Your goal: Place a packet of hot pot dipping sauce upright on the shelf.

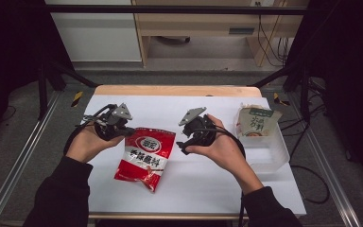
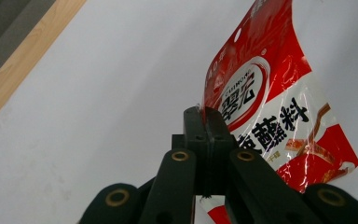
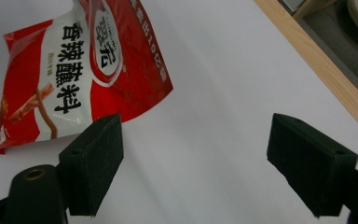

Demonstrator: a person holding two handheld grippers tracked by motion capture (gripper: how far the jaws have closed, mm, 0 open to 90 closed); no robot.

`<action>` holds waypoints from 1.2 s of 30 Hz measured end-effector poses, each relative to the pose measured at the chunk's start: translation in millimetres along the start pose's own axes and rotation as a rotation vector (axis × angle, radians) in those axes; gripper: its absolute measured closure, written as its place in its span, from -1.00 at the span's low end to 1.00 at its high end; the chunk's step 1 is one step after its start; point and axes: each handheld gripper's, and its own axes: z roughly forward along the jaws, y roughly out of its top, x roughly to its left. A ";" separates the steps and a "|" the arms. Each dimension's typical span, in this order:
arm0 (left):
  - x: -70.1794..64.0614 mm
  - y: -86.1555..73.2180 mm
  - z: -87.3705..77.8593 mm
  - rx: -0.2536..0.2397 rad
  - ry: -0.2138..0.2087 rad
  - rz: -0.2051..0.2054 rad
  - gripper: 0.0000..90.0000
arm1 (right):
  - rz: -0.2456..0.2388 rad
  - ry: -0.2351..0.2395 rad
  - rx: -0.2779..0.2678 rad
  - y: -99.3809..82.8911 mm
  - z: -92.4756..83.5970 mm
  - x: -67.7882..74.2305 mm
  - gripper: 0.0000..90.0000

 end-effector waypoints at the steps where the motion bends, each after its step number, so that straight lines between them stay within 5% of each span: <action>1: -0.7 2.1 -0.3 0.001 0.003 0.007 1.00 | -0.007 0.009 0.005 1.9 -0.4 -0.1 -0.58; 12: -6.0 13.2 -1.0 0.000 -0.001 0.035 1.00 | -0.025 0.066 0.015 15.0 2.2 -2.5 -0.55; 19: -6.2 13.4 -1.3 -0.003 0.003 0.036 1.00 | -0.018 0.123 0.038 22.6 19.5 2.0 -0.43; 28: -5.9 11.7 -5.6 -0.015 0.008 0.033 1.00 | -0.042 0.212 0.073 31.1 40.2 6.7 0.06; 36: -4.7 10.3 -5.3 -0.012 0.005 0.029 1.00 | -0.064 0.263 0.094 34.2 46.2 10.8 0.71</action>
